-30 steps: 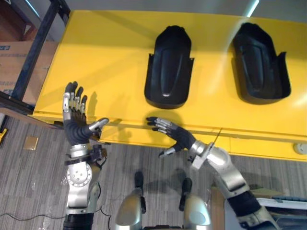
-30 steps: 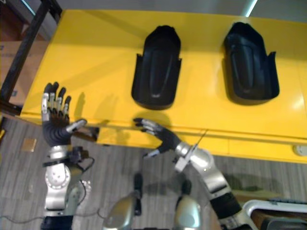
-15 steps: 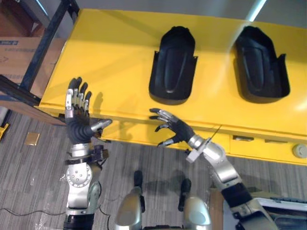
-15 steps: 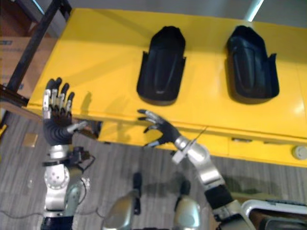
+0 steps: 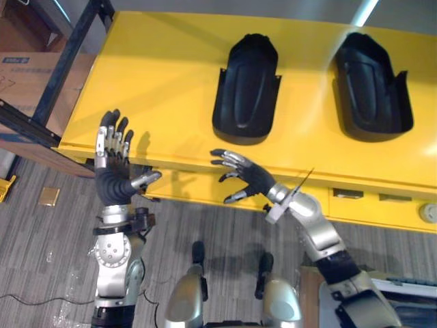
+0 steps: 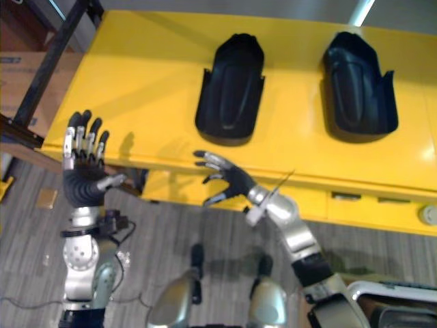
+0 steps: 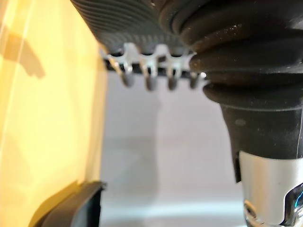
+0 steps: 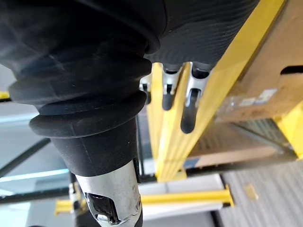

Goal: Walk over and take plastic housings, then place them on the shelf

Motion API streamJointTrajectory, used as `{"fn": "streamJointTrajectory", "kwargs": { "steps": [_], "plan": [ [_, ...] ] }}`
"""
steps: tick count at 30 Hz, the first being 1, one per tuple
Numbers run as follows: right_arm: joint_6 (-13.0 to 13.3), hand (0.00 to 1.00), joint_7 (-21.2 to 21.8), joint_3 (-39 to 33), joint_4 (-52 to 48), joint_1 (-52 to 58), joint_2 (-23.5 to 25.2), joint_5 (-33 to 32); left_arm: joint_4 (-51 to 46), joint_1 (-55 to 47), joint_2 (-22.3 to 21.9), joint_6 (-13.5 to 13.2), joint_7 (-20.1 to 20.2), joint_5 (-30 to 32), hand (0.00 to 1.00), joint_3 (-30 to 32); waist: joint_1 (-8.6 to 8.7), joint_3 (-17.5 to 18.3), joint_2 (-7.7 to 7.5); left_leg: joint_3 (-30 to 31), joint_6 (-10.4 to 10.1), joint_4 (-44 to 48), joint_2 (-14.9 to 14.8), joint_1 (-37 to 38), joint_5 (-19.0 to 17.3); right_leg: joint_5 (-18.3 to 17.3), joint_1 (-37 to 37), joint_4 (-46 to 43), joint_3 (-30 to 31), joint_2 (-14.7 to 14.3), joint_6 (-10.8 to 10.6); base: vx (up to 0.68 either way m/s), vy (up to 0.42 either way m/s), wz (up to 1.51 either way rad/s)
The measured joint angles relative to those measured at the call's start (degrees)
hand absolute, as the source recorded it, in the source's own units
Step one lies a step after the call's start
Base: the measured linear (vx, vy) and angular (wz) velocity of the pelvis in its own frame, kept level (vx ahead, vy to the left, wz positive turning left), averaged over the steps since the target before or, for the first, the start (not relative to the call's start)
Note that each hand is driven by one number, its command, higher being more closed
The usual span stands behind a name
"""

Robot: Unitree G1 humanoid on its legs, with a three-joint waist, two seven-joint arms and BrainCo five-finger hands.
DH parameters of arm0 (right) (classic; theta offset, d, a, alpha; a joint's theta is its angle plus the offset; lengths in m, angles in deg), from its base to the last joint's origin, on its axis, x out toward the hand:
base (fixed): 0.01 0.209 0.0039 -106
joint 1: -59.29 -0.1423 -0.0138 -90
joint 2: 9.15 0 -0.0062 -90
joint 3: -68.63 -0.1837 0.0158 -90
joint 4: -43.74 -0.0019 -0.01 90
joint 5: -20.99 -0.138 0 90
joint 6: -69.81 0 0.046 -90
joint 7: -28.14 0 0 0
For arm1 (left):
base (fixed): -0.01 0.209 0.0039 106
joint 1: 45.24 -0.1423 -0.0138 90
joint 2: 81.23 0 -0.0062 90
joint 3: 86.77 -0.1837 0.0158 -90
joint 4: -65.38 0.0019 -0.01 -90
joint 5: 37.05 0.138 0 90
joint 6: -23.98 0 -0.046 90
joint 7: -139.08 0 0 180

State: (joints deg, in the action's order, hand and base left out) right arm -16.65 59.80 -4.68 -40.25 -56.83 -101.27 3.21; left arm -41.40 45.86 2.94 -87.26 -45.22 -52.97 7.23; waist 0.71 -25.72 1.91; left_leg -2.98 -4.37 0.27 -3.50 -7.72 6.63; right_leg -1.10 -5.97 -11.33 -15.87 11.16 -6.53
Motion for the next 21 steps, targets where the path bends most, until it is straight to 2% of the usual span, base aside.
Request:
{"fn": "streamJointTrajectory", "kwargs": {
  "steps": [3,6,11,13,15,21],
  "plan": [
    [-0.3,0.0,3.7,-3.4,-2.1,-2.4,-0.2,-3.1,0.0,0.0,0.0,0.0,0.0,0.0,0.0,0.1,-0.03,0.0,0.0,0.0,0.1,0.2,0.0,-0.2,0.3,0.2,-0.1,0.0,0.0,0.0,0.0,0.0,0.0,0.0],
    [-0.1,0.0,8.4,-6.4,-7.8,-4.7,-2.4,-7.2,0.0,0.0,0.1,0.0,-0.2,0.0,0.0,0.7,-0.11,-0.1,-0.03,0.0,0.2,0.2,0.0,-0.2,0.2,0.2,-0.1,0.0,0.0,0.0,0.0,0.02,-0.008,0.0],
    [-0.1,0.0,16.4,-5.3,-12.4,-4.7,-3.7,-9.7,0.0,0.3,0.3,0.0,-0.3,0.0,0.0,1.7,-0.17,-0.1,-0.07,-0.2,0.2,0.2,-0.1,-0.2,-0.1,0.2,-0.1,0.0,0.0,0.0,0.0,0.04,-0.013,0.0],
    [-1.5,0.0,19.8,-5.0,-14.3,-4.4,-4.0,-11.7,0.0,0.8,0.7,0.0,-0.2,0.0,0.0,1.8,-0.44,-0.2,-0.24,-0.2,0.2,0.3,-0.1,-0.2,-0.3,0.2,-0.1,0.0,0.1,0.0,0.1,0.02,-0.005,0.0],
    [-2.3,0.0,21.2,-4.8,-15.8,-4.2,-4.0,-12.4,0.0,1.2,0.7,0.0,-0.2,0.0,0.0,1.8,-0.76,-0.3,-0.4,-0.3,0.2,0.5,-0.3,-0.2,-0.7,0.1,0.0,0.0,0.1,0.0,0.1,0.02,-0.003,-0.01],
    [-4.7,0.0,20.6,-3.7,-17.0,-3.1,-4.2,-11.7,0.9,1.3,0.8,0.2,0.0,-1.8,0.0,2.0,-1.58,-0.6,-0.76,-0.5,0.3,1.9,-0.4,-0.5,-2.0,0.1,0.3,0.1,0.2,0.0,0.2,0.01,0.0,-0.02]
  ]
}}
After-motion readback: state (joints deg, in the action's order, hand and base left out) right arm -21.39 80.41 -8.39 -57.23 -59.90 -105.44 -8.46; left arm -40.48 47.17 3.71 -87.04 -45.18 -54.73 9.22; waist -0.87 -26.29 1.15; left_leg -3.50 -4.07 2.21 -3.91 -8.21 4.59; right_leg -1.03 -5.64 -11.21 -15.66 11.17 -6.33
